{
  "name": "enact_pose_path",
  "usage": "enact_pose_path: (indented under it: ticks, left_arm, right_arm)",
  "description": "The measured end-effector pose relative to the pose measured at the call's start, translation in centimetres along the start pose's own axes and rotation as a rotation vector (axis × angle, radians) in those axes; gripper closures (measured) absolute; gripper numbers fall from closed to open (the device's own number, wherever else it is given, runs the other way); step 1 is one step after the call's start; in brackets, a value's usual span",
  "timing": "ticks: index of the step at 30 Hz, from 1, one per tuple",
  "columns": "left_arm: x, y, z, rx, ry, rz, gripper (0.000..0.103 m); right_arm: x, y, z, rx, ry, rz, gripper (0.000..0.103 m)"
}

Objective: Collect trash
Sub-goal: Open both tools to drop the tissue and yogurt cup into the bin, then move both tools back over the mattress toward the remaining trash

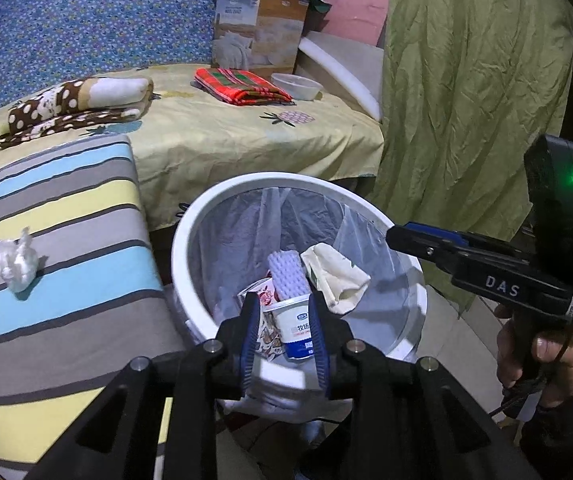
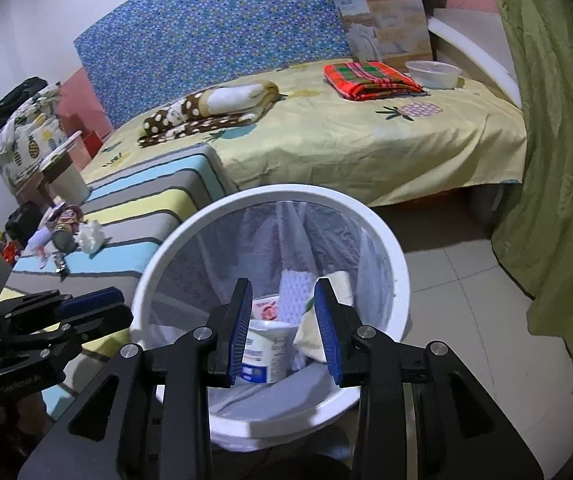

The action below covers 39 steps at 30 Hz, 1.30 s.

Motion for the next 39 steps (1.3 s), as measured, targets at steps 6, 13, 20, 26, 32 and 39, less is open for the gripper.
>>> enact_pose_path:
  ticks: [6,13,20,26,32,39]
  left_arm:
    - [-0.2,0.7,2.3,0.02,-0.046,0.014,0.077]
    - [-0.5,1.8,4.9,0.052,-0.099,0.032,0.077]
    - [-1.2,3.3,7.2,0.102,-0.139,0.055,0.077]
    - [-2.2,5.0,8.8,0.142,-0.157,0.086,0.077]
    - [-3.0,7.0,10.1,0.181,-0.17,0.126,0.077]
    - [-3.7,9.5,11.3,0.225,-0.182,0.169,0.077]
  right_arm:
    - [0.2,2.4,1.2,0.034,-0.024,0.03,0.068]
    - [0.3,5.3,2.7,0.08,-0.058,0.069,0.068]
    - [0.3,7.9,3.1,0.136,-0.074,0.112,0.068]
    - [0.0,10.4,3.1,0.175,-0.071,0.147,0.068]
    - [-0.2,12.5,2.5,0.218,-0.059,0.184,0.068]
    - [-0.2,14.2,2.4,0.251,-0.053,0.217,0.068]
Point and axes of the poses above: each gripper's, at about its wrist camera, not at the fingertips, and z roughly against the way its jaws point, y to its left, x to its top, the point moved 10 cm from there along -z, roughly the way its jaws point, and after that the axes turned 7 degrees about z, right-handed, at the moved point
